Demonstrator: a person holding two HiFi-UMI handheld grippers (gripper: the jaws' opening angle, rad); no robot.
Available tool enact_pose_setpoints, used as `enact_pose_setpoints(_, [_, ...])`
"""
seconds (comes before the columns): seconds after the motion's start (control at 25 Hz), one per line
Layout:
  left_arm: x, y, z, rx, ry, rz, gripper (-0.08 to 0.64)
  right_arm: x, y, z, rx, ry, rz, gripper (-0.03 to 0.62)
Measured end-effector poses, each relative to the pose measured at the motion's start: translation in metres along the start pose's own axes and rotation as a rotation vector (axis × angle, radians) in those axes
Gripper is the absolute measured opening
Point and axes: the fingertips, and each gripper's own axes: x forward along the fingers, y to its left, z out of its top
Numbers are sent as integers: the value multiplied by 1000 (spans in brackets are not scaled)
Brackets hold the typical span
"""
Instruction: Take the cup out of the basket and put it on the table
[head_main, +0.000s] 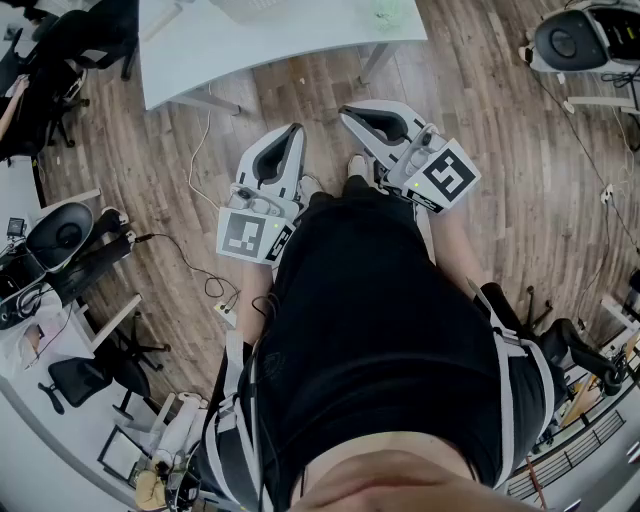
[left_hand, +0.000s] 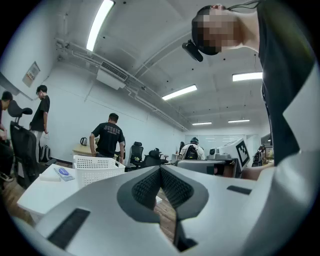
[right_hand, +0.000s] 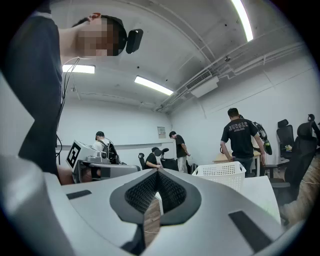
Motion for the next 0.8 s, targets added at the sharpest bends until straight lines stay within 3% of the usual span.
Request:
enact_pose_setpoints(0.32, [6,4,5,7,-11,-2,18,1,-11,1,-2,2,-14,18])
enact_pose_setpoints(0.8, [13,0,1,8,-4,20,18,-3,-9,-6,5,20,29,18])
